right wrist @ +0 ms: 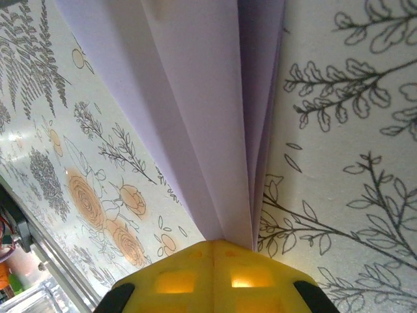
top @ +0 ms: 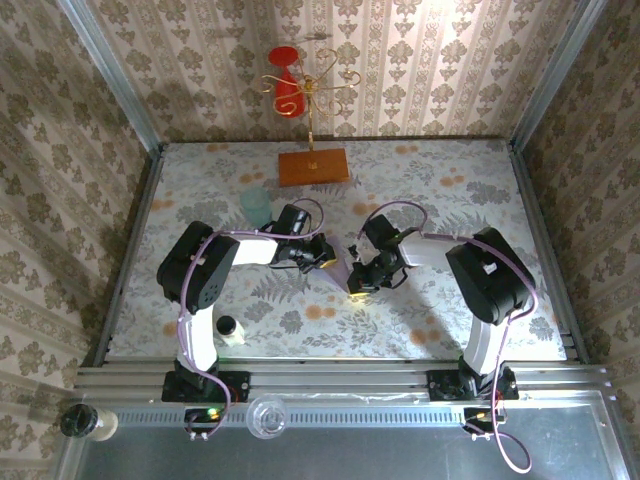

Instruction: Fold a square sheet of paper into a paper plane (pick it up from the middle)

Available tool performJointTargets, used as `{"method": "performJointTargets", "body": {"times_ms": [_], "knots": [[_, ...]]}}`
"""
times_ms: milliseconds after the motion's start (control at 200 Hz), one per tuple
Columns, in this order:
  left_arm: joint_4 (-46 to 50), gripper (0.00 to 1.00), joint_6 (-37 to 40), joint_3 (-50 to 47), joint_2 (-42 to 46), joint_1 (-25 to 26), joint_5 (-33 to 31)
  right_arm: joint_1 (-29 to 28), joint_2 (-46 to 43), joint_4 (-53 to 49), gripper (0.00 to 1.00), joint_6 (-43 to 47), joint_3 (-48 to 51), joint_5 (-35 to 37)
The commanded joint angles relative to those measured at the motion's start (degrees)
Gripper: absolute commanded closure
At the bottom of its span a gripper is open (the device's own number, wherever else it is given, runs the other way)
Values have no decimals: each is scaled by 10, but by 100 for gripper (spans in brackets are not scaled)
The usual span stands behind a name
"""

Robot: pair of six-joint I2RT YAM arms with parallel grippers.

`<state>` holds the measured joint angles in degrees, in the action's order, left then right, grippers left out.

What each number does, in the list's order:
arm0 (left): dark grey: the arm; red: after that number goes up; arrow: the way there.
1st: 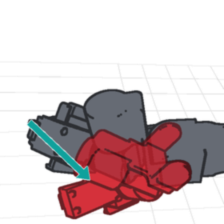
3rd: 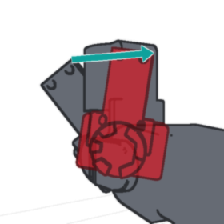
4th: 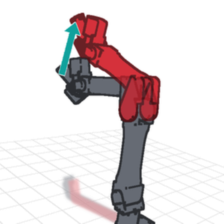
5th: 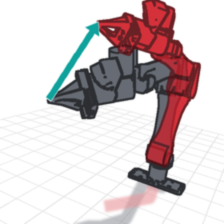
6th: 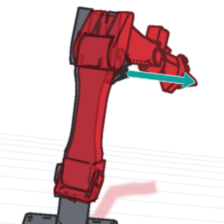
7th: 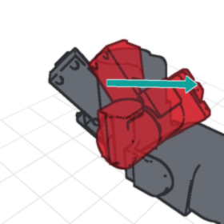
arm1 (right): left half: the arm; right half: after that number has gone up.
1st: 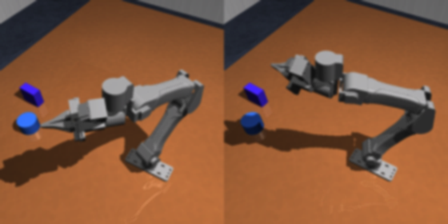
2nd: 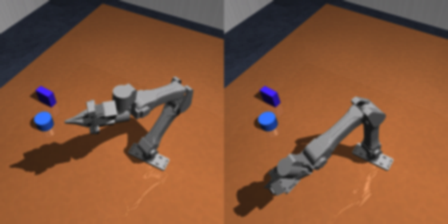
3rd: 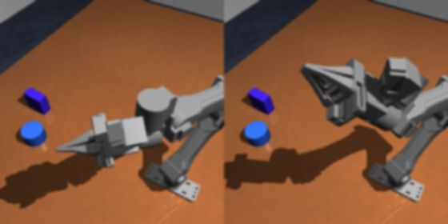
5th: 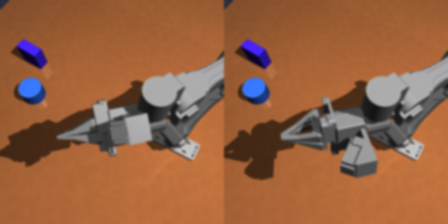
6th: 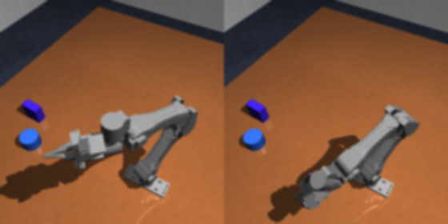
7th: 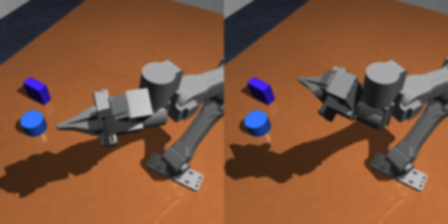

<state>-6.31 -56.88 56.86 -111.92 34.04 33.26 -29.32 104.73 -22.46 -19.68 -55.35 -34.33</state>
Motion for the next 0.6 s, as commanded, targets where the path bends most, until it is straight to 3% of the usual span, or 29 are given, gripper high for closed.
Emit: {"method": "performJointTargets", "body": {"times_ms": [0, 315, 490, 595], "knots": [[115, 96, 8, -41, -61, -6, -83, 2, -6, -58, 93, -9, 27, -1], [115, 97, 10, -38, -61, -5, -82, 22, -52, -21, 93, -37, 88, -17], [119, 97, 12, -34, -59, -2, -80, 20, -115, -12, 89, -60, 57, -41], [118, 97, 11, -31, -59, -1, -80, 19, -109, 18, 88, -82, 41, -28]]}}
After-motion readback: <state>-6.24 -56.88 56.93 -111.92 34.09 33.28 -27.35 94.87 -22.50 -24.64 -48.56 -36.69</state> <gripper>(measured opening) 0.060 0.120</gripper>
